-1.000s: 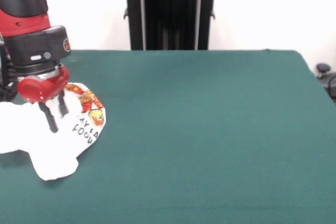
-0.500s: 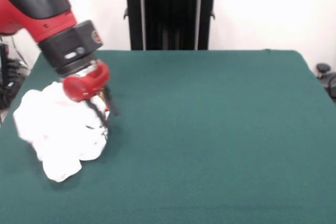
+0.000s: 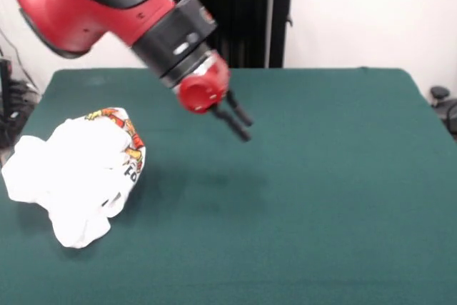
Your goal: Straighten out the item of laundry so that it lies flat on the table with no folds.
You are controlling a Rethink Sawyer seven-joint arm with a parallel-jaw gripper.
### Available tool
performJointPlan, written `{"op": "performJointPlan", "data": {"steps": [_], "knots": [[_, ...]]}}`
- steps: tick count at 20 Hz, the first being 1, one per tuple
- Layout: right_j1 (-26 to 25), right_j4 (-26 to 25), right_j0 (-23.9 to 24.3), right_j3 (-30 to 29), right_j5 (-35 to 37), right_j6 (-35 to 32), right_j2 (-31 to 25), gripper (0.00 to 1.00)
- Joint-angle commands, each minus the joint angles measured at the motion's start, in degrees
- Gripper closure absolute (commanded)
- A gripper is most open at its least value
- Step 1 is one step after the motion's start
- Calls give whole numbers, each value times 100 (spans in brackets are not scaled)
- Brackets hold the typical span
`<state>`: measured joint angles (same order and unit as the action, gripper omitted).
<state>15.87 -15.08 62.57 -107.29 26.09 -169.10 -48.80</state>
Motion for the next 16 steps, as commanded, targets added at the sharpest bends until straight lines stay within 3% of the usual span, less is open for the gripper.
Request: {"op": "performJointPlan", "data": {"steps": [1, 2, 4, 6, 9, 12, 14, 16], "knots": [[702, 231, -713, -225, 275, 37, -141, 0], [989, 174, -896, -142, 316, -118, 168, 0], [1644, -196, -1531, 191, 311, -587, 1320, 0], [1715, -807, -2292, 857, 273, -1008, 2639, 0], [1197, -1734, -3549, 2044, 330, -1906, 4391, 0], [298, -2403, -4696, 3134, 468, -3118, 5873, 0], [-245, -2337, -5184, 3562, 511, -3713, 6585, 0], [-506, -2091, -5334, 3717, 483, -3727, 6878, 0]]}}
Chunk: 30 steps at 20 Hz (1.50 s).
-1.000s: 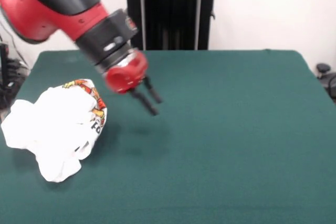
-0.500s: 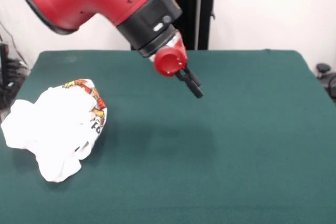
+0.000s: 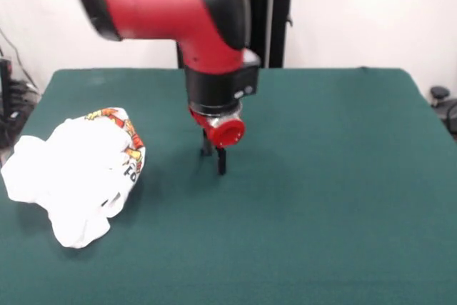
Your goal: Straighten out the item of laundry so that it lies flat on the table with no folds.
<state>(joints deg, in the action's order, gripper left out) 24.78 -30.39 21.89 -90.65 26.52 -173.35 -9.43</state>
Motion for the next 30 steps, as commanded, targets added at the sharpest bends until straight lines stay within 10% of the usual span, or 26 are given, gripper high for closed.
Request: {"op": "performJointPlan", "data": {"steps": [1, 22, 30], "knots": [[-1488, -477, -1321, 2111, 437, -3318, 3040, 0], [-665, 419, -637, 1127, -825, -1417, 2540, 0], [-1205, 431, -961, 1607, -966, -2001, 3145, 0]]}}
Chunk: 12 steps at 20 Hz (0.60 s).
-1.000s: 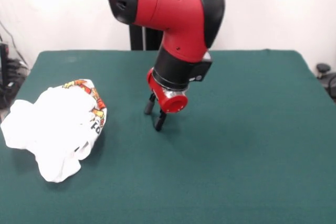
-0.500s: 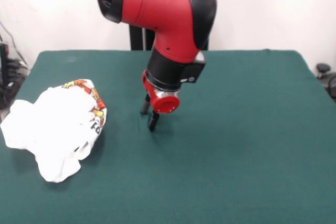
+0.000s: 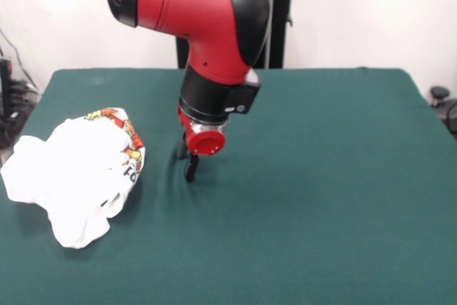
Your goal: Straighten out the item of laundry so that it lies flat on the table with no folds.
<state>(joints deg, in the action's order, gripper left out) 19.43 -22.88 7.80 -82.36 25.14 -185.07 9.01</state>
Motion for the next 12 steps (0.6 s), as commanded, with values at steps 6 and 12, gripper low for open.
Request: {"op": "performJointPlan", "data": {"steps": [6, 12], "knots": [[-272, -311, 735, 411, -938, -344, 939, 0], [134, -366, 1037, 113, -892, 94, 705, 0]]}}
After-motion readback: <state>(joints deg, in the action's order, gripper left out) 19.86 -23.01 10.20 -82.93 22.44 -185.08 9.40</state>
